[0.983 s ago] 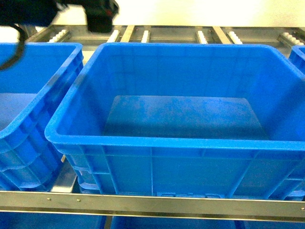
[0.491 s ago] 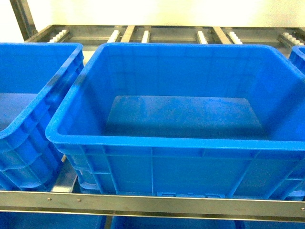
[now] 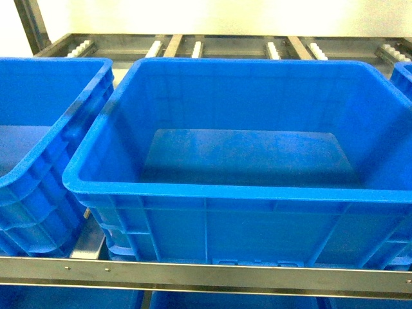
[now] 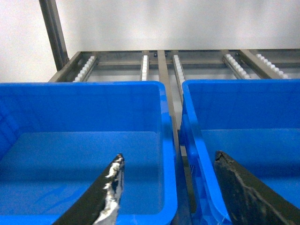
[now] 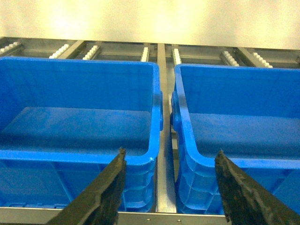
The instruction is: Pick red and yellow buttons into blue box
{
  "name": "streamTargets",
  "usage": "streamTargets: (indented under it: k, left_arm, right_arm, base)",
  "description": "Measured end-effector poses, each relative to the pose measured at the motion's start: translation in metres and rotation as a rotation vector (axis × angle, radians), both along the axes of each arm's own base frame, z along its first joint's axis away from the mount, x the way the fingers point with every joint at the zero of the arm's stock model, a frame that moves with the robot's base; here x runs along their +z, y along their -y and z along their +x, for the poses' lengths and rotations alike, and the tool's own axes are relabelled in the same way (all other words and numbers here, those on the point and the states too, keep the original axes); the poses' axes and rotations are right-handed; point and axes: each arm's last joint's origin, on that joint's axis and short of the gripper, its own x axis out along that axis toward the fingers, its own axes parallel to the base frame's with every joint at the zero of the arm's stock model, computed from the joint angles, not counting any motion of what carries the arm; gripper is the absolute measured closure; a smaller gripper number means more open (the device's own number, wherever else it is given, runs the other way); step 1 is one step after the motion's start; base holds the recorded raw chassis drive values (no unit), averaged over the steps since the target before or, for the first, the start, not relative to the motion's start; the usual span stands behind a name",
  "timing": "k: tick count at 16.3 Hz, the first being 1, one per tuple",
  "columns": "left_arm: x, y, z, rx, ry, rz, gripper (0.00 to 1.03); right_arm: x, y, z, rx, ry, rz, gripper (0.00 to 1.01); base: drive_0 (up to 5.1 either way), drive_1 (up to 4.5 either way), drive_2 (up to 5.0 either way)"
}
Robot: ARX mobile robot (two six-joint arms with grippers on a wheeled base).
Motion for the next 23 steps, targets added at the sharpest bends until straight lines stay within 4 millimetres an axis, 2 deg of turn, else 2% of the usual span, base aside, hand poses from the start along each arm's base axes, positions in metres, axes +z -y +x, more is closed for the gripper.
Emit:
streamTargets:
  k: [4,5,7,14,20,21,22,23]
  left_arm:
    - [-0.018,-0.009,-0.014,-0.006,-0.005,0.001,0.92]
    - [-0.021,-0.015,-0.017,-0.019,-0.005,-0.001,1.01]
    - [-0.027,-0.021,-0.022,0.014,-0.006,0.0,1.01]
    - [-0.041,-0.02,-0.036,-0.008,0.009,0.0,1.01]
    - [-0.04,-0.02,-0.043,-0.008,0.018,0.0,1.01]
    - [-0.047,-0.02,-0.05,-0.009,-0.04,0.0,1.01]
    - [-0.043,-0.02,-0.054,-0.008,0.016,0.0,1.01]
    - [-0.045,-0.02,-0.054,-0.008,-0.006,0.0,1.01]
  right_arm:
    - [-0.008,-0.009,0.0,-0.021,-0.006,0.001,0.84]
    - [-0.009,-0.017,0.0,-0.009,-0.002,0.001,0.97]
    - [-0.018,-0.018,0.0,-0.008,-0.008,-0.002,0.99]
    - [-0.017,-0.018,0.0,-0.013,0.002,-0.002,0.99]
    - [-0.017,-0.018,0.0,-0.014,0.002,-0.002,0.99]
    - [-0.017,-0.018,0.0,-0.014,0.002,-0.002,0.99]
    - [-0.017,-0.018,0.0,-0.014,0.003,-0.002,0.99]
    - [-0.017,-0.018,0.0,-0.012,0.003,-0.002,0.99]
  base:
    - [0.0,0.0,0.0]
    - [0.0,0.0,0.0]
    - [0.0,0.0,0.0]
    - [0.0,0.0,0.0]
    - [0.0,0.0,0.0]
    - [0.0,0.0,0.0]
    - [0.0,0.0,0.0]
    - [0.0,0.0,0.0]
